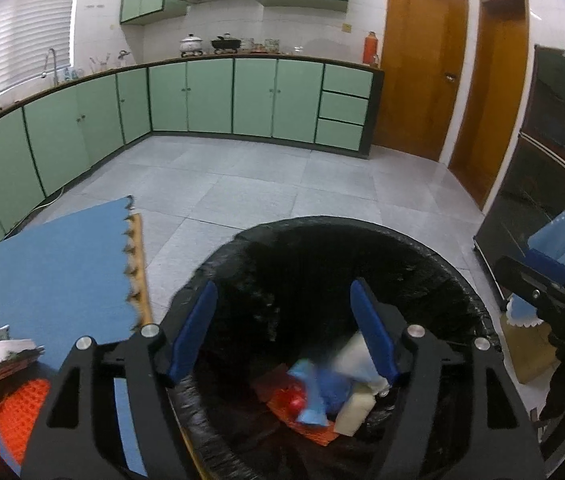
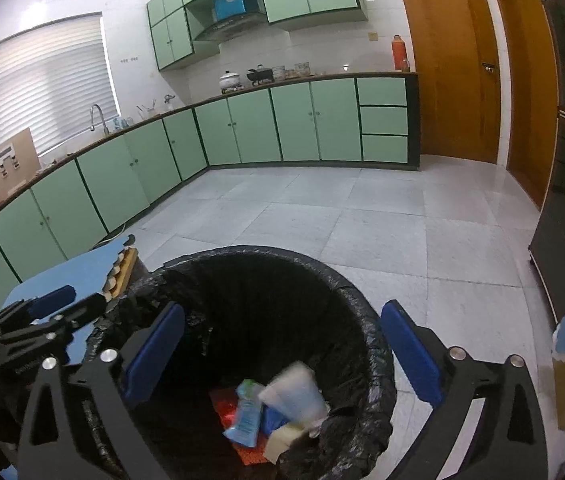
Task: Collect trash
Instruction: 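Move both tools back over the table trash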
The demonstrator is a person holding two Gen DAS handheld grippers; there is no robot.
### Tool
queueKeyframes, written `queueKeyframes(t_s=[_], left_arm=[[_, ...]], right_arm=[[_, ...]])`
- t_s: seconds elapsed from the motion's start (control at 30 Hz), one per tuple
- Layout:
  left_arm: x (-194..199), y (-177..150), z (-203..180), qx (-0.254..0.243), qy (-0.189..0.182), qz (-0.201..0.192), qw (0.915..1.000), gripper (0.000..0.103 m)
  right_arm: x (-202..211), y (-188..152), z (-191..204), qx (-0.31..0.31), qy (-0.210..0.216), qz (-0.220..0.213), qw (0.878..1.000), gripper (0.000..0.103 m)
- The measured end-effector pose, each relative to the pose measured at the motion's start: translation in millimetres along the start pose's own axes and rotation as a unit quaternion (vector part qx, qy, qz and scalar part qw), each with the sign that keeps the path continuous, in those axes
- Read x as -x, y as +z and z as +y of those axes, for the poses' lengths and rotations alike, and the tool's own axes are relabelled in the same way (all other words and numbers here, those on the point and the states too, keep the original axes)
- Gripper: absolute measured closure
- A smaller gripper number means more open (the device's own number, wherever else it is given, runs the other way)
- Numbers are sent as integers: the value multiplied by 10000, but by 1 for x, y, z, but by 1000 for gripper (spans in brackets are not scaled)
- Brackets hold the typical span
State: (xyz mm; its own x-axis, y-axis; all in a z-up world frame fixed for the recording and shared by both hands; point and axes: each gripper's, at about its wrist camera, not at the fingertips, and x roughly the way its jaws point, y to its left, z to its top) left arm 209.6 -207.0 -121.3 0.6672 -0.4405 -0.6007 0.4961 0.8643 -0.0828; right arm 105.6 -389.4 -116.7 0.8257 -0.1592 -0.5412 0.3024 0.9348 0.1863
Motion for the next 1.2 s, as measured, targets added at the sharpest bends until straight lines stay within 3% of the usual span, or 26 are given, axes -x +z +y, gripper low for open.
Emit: queueKeyframes(t_s=[0.3, 0.5, 0.73, 0.97, 1.2], left_arm=[[63, -7, 48, 314, 361, -239, 9986, 30], [115, -26, 99, 547, 909, -388, 9936, 30], [163, -58, 167, 766, 1734, -346, 9813, 30], [193, -82, 214, 935, 2209, -274, 9704, 30], [202, -94, 239, 1039, 2354, -233, 9660, 30]], right_arm=[[24, -11, 49, 219, 304, -49, 9993, 6], [32, -21, 103, 376, 709, -36, 9968, 6], [32, -36, 174, 674, 1179, 38, 9907, 6], [30, -49, 237, 1046, 1488, 57, 9833, 6], [19, -69, 279, 1235, 1659, 155, 9782, 6]])
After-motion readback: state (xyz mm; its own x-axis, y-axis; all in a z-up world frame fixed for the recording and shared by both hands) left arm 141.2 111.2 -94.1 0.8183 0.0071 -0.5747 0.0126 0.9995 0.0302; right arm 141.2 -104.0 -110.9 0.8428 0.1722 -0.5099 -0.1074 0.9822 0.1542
